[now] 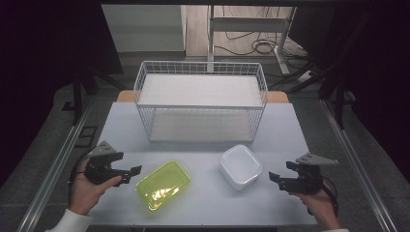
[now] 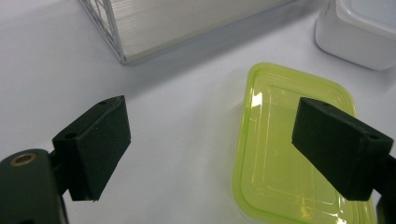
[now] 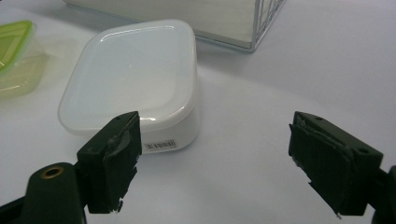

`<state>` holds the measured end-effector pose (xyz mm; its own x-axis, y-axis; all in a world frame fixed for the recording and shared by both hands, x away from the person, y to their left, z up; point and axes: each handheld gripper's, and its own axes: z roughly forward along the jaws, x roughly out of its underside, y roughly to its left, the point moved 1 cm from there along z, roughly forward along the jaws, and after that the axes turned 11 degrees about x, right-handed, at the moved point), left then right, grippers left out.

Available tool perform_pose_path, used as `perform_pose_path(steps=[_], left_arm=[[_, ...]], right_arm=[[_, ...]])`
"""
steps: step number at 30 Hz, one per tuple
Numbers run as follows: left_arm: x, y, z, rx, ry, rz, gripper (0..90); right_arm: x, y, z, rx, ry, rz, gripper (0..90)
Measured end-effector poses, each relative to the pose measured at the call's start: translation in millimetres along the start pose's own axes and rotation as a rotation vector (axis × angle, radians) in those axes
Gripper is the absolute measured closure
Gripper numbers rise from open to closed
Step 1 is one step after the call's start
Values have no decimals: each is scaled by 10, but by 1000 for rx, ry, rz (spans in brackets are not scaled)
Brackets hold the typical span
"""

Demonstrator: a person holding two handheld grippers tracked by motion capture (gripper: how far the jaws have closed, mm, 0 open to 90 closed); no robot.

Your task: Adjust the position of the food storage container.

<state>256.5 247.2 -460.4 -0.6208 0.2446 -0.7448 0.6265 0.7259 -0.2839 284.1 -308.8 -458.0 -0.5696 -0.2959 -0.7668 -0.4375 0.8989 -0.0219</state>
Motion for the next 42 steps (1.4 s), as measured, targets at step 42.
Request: perform_pose_path(steps=[42], left_arm=[[-174,-621,102,197,155,71,289]], right_arm=[[-1,35,16,6,24,-13,174]])
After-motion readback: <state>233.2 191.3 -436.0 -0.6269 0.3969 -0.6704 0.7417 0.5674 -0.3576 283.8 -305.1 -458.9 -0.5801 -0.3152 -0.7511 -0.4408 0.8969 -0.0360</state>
